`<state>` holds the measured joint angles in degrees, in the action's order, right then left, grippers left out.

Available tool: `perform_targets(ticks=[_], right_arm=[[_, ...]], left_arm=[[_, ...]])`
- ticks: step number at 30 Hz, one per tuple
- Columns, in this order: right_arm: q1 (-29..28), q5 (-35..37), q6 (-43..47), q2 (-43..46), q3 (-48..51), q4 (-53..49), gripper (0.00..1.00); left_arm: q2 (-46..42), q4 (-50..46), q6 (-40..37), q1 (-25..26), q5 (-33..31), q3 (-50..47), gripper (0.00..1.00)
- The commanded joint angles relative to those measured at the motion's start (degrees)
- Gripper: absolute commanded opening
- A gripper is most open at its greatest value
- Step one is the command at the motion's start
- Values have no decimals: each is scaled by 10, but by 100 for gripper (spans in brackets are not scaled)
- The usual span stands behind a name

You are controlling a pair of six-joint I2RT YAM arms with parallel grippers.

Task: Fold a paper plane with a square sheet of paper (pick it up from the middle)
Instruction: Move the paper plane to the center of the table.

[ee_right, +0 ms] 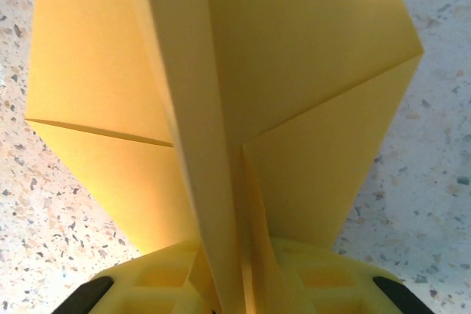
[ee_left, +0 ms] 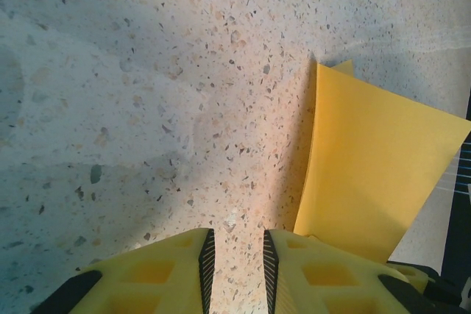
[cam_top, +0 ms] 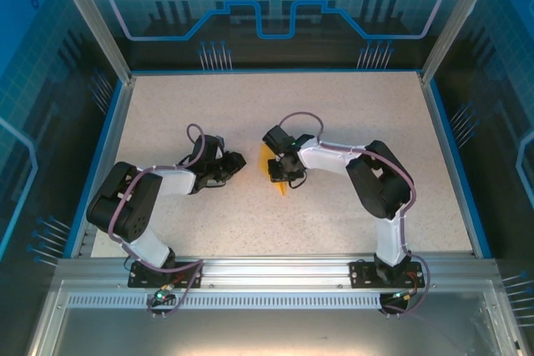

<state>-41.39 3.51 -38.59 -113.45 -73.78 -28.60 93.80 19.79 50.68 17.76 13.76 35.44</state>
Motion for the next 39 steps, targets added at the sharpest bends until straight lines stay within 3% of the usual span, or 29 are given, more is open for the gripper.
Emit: perform_targets(ticks=[1,5,18,30,39], right_arm=[[2,-43,1,-44,36,17,23],[-7,7,6,-36,18,-18,23],[-28,190,12,-44,-138,-140,7],[23,186,42,-153,-284,-158,9],[29,157,43,-190,-303,-165,16]], left_arm=[[-13,-10,-15,-4,-3,-5,29],[-13,-11,-15,-4,-4,-5,28],[-30,-28,-21,-5,-6,-3,28],[-40,-49,-22,-5,-9,3,31],[-46,-61,-27,-5,-12,8,32]])
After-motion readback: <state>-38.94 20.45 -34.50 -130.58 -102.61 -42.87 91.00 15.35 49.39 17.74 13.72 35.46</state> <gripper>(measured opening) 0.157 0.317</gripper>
